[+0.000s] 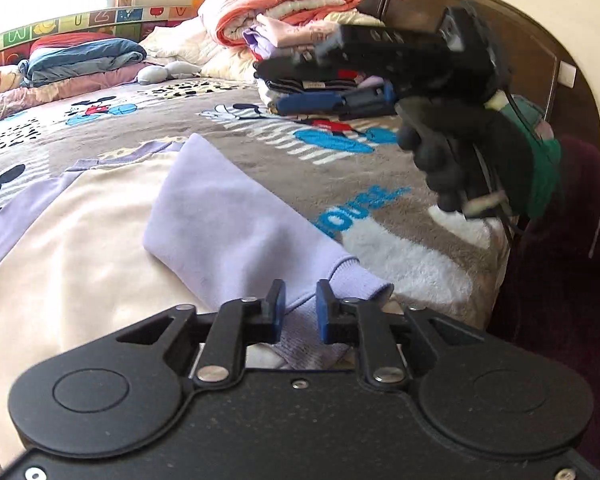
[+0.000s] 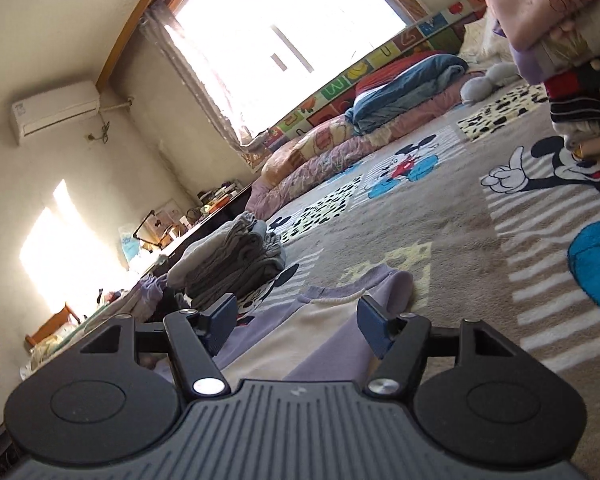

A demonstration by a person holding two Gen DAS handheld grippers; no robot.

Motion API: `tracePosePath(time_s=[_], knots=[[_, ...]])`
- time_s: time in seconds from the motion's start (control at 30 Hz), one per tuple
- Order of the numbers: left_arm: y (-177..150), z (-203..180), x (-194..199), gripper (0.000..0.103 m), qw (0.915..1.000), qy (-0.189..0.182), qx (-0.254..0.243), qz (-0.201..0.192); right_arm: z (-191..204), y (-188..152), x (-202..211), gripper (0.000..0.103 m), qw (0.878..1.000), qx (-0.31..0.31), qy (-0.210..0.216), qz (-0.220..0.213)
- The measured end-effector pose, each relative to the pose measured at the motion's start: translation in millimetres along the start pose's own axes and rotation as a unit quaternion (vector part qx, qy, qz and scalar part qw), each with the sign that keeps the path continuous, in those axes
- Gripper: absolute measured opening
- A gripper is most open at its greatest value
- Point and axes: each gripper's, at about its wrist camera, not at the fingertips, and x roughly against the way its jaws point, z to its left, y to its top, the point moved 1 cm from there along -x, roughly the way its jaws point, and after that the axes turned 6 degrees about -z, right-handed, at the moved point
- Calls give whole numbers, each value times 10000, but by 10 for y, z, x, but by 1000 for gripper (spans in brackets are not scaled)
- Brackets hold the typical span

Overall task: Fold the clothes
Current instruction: 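Open the left gripper to release the lavender cuff onto the sweatshirt, then move the left gripper across the sweatshirt body toward the other lavender sleeve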

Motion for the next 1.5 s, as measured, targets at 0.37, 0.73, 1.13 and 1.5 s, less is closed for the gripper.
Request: tracePosePath(time_s=[0.37, 0.73, 1.13, 1.5], knots=[[-119, 238, -117, 51, 9942, 14, 1065, 141, 697, -916, 320, 47, 9804, 1463, 19, 1320], [-10, 492, 204, 47, 9721, -251, 2186, -813, 968, -1131, 684, 44, 9609, 2530, -299, 1080], [-32, 595, 138, 44, 9683, -11, 2441, -532, 1291, -1157, 640, 44, 9437, 3091, -584, 1027], [830, 440, -641, 34, 9919, 462, 1175, -166, 1157, -1223, 511, 44, 9543, 2795, -368, 987]])
